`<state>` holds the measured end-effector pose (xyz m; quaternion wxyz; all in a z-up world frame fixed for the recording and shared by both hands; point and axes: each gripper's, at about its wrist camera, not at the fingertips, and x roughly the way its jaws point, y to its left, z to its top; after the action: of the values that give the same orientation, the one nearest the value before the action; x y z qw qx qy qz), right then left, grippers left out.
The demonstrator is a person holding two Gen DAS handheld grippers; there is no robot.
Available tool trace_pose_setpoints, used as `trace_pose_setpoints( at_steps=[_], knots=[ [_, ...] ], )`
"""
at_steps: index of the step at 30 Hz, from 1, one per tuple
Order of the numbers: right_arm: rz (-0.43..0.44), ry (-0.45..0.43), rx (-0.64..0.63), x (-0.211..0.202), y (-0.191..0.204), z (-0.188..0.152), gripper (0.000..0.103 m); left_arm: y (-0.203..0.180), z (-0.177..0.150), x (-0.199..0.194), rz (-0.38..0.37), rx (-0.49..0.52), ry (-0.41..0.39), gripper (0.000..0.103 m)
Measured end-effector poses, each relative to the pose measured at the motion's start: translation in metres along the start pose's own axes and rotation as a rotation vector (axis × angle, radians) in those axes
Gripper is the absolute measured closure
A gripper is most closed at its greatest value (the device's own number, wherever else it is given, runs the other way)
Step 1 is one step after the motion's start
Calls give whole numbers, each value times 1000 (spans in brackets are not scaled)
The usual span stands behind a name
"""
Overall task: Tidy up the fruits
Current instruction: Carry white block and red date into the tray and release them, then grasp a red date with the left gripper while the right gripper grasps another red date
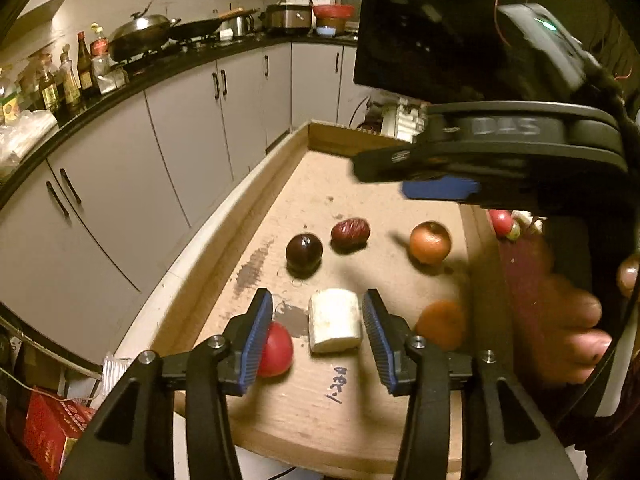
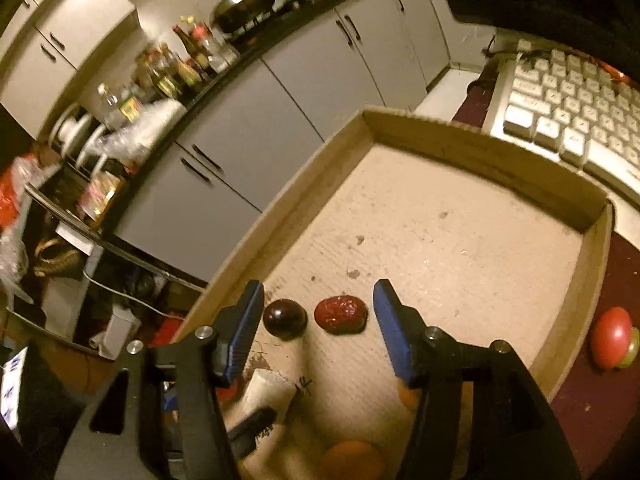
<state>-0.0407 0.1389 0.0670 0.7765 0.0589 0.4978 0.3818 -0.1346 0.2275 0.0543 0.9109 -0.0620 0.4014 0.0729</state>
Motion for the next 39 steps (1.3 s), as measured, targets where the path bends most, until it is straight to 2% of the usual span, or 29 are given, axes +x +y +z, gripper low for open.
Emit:
trace_pose_setpoints(
  at_steps=[3,8,17,20,26,28,33,39],
  knots=[
    [9,-73,17,-29,-8,-2,45,-13,-1,-9,-15,23,-28,49],
    [-31,-150,39,-76,-33,-16,44,-44,-6,-21,-56,97,-60,43],
    [-116,-278,192,-177,-127,-67,44,-125,-5,-25,-167,244,-52,39],
    [-129,-291,249,-200,-160,-83,44,-155,-4,-16,-195,287,-26,39],
    [-235,-199,219,-201,-199,-93,46,-185,-3,10,-232,313,45,39],
    [-260,-168,197,-194,-208,-93,53,-188,-2,18,-225,300,70,39],
    [-329,-89,70,-174,-211,-93,60,-195,2,32,-225,290,94,39],
    [-384,-96,0,-164,-207,-92,61,-213,9,44,-214,310,100,39]
  ],
)
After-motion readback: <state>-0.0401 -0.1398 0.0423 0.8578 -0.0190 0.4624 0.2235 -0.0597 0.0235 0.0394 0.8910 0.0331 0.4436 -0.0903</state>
